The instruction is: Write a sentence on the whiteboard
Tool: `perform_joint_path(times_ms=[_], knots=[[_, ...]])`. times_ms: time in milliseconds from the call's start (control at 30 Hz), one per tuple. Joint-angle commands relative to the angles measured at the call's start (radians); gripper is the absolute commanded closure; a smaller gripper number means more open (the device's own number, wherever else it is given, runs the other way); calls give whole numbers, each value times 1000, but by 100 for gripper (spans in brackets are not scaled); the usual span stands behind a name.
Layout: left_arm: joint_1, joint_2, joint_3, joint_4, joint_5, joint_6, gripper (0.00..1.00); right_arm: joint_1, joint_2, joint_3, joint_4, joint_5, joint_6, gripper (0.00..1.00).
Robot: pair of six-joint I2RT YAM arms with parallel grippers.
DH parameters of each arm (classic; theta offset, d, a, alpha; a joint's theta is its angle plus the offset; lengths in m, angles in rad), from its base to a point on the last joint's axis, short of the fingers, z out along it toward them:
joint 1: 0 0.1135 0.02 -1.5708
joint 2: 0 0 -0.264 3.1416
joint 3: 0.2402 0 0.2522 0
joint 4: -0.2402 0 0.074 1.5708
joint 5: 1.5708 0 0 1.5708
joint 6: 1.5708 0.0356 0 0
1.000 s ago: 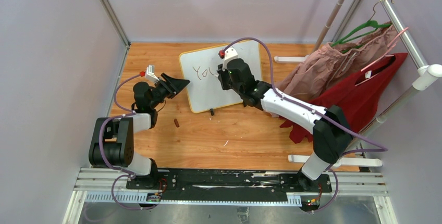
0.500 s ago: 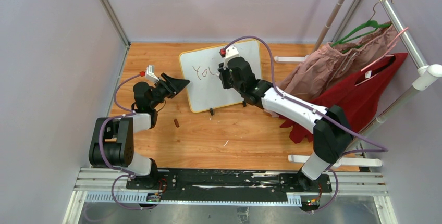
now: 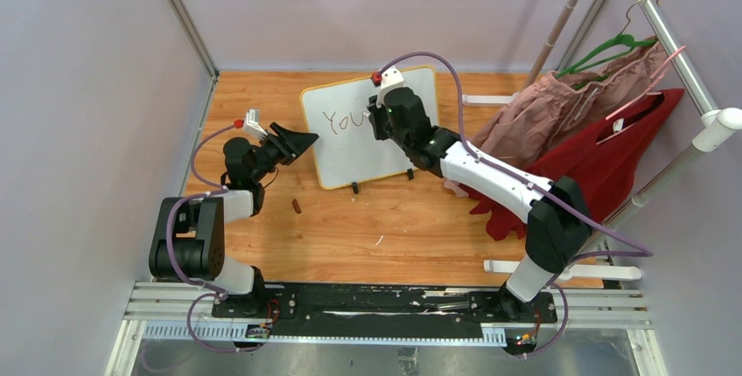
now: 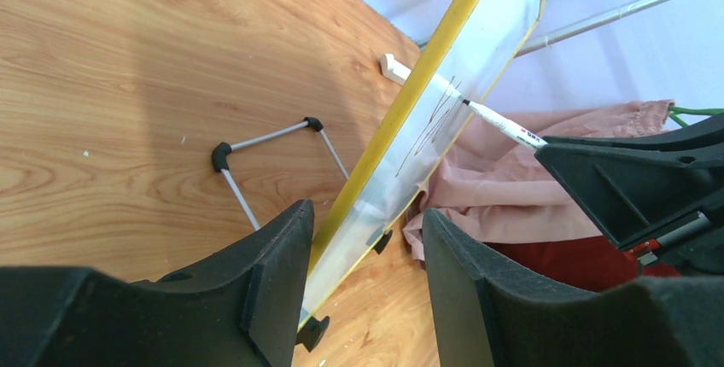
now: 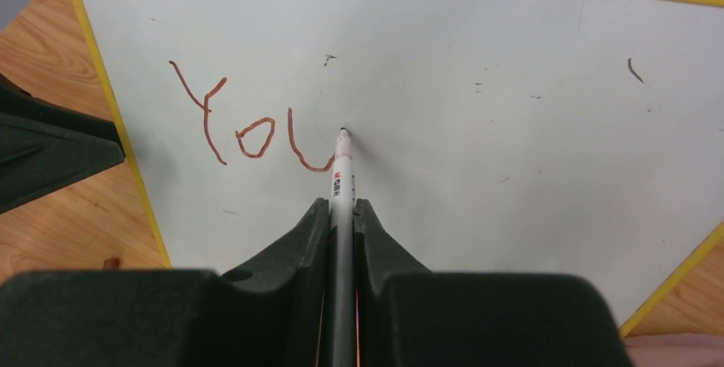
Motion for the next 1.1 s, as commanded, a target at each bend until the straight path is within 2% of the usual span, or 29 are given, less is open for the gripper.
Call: perform_joint_path(times_ms=[0, 300, 667, 1067], knots=[[-5, -5, 10, 55, 21, -6, 45, -14, 17, 46, 6, 25, -20, 100], [-5, -2, 10, 58, 23, -7, 45, -14, 27, 70, -5, 21, -21, 100], [-5, -12, 11, 46, 18, -2, 44, -19, -132, -34, -5, 39, -2, 100], [-6, -18, 10, 39, 13, 2, 43, -95, -159, -82, 56, 17, -21, 100]])
